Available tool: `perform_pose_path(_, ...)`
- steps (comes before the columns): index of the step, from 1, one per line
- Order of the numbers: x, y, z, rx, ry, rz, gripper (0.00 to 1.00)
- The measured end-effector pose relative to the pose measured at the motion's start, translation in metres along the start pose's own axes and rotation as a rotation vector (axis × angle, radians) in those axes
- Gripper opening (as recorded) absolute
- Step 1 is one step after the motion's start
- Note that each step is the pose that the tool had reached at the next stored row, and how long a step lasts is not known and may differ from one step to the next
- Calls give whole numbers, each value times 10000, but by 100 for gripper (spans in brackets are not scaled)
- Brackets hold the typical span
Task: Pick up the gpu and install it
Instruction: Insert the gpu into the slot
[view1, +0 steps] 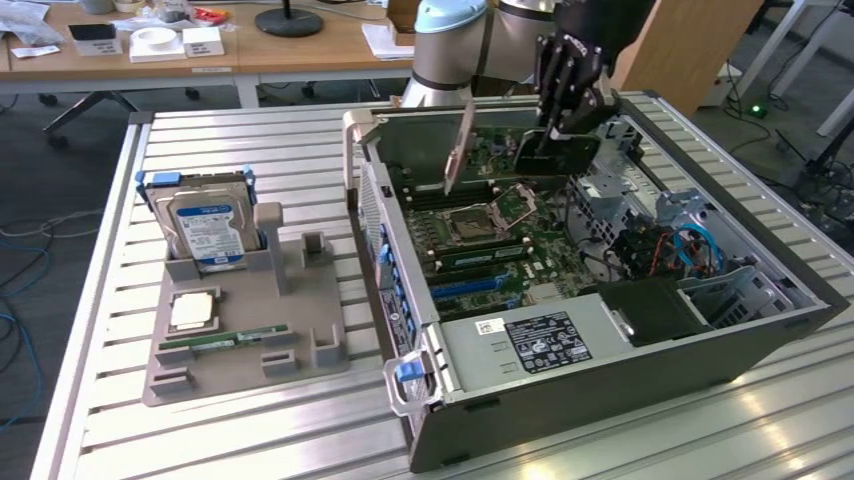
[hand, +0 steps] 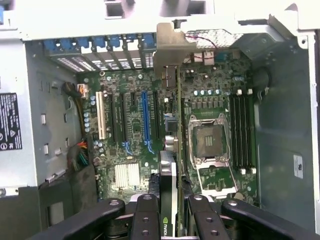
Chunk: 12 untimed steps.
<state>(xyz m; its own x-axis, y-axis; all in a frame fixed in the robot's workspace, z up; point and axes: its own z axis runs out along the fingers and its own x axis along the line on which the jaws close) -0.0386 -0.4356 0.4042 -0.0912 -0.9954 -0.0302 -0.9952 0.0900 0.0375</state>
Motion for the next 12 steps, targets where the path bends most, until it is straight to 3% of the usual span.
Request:
perform_pose_path(5, 0, 0, 8, -1, 19, -550, 27)
perform_pose_path(6, 0, 1, 9, 35, 19, -582, 27)
perform_pose_path(12, 3, 18, 43, 416, -3, -699, 27)
